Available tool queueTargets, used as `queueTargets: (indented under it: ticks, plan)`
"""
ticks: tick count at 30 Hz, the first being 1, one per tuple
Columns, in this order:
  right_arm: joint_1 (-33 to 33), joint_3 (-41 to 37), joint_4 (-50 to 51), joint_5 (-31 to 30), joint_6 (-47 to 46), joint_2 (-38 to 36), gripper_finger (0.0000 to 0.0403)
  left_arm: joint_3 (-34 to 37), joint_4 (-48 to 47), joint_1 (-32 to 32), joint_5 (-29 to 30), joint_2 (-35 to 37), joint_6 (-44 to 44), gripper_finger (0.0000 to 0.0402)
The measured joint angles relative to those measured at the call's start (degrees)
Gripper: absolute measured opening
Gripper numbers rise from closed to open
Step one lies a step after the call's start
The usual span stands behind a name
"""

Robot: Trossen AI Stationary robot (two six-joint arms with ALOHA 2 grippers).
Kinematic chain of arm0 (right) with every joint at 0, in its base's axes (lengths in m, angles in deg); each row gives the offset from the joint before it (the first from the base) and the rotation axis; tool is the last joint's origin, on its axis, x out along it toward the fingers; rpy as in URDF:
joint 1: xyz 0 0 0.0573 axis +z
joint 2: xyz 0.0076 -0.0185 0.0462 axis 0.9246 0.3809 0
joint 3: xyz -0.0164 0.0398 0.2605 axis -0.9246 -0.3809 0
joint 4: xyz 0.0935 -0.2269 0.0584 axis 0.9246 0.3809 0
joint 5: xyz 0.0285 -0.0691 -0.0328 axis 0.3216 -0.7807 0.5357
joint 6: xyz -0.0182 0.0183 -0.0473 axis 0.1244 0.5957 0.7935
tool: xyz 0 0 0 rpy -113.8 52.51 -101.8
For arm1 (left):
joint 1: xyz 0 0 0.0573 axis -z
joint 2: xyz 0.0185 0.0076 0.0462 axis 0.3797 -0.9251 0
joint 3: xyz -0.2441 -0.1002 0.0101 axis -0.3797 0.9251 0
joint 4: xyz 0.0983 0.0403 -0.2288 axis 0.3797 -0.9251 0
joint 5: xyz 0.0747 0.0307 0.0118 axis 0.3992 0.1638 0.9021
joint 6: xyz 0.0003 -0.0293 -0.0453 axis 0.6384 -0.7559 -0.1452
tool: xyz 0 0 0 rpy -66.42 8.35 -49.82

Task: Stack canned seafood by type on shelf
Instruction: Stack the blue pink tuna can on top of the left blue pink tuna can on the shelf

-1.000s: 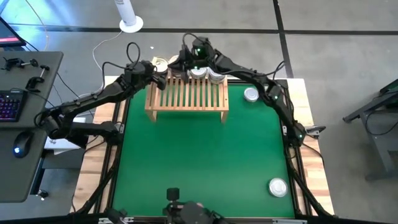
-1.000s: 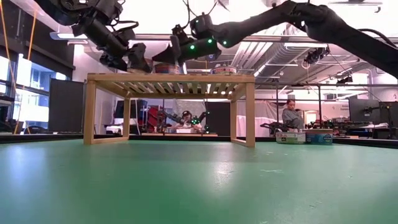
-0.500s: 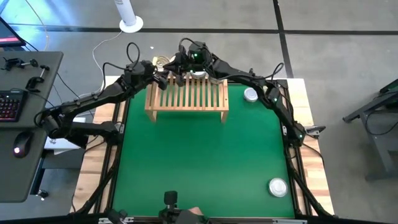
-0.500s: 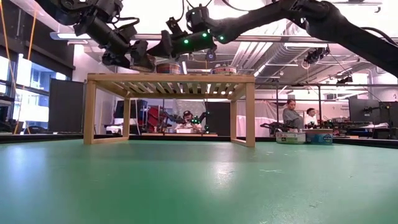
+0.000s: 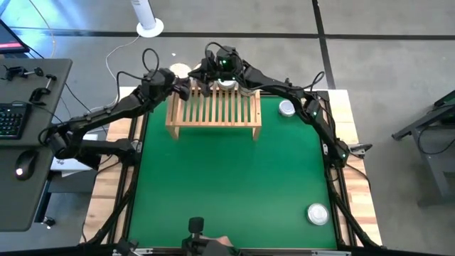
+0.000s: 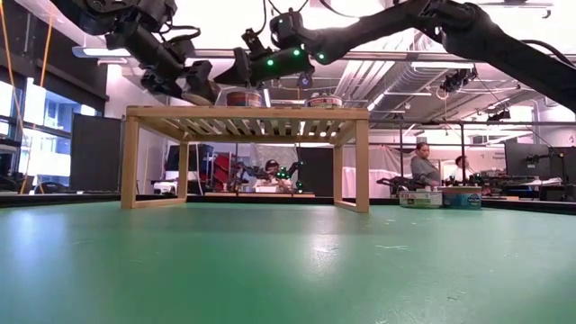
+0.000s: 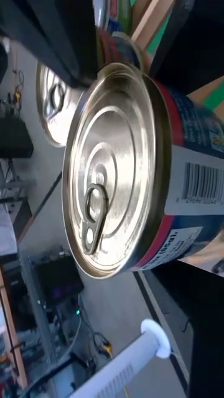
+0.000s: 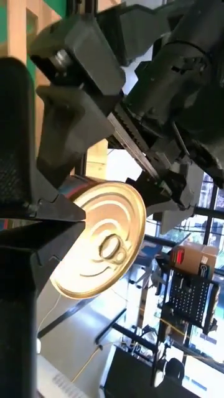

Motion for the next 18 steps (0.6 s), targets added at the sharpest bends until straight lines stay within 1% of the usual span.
queueTargets:
  ticks: [3,6,9,15,18]
  plan:
    - [0.1,0.1,0.1,-1.5,-0.2,0.0,0.0002,-0.1,0.3,-0.1,0.9,0.0,-0.2,0.0390]
    - [0.2,0.1,1.3,-1.6,-0.1,0.0,0.0016,-0.1,0.2,-0.1,1.5,0.1,-0.6,0.0390]
    - [0.4,0.1,2.7,-1.6,1.3,0.0,0.0045,-0.1,0.0,-0.1,1.3,0.1,-0.6,0.0390]
    - [0.9,0.1,3.1,-1.7,3.0,0.0,0.0116,-0.1,-0.2,-0.1,-0.2,0.1,-0.7,0.0390]
    - [0.8,0.1,3.2,-1.7,2.9,0.0,0.0140,-0.1,-1.2,-0.1,-0.5,0.1,-0.7,0.0391]
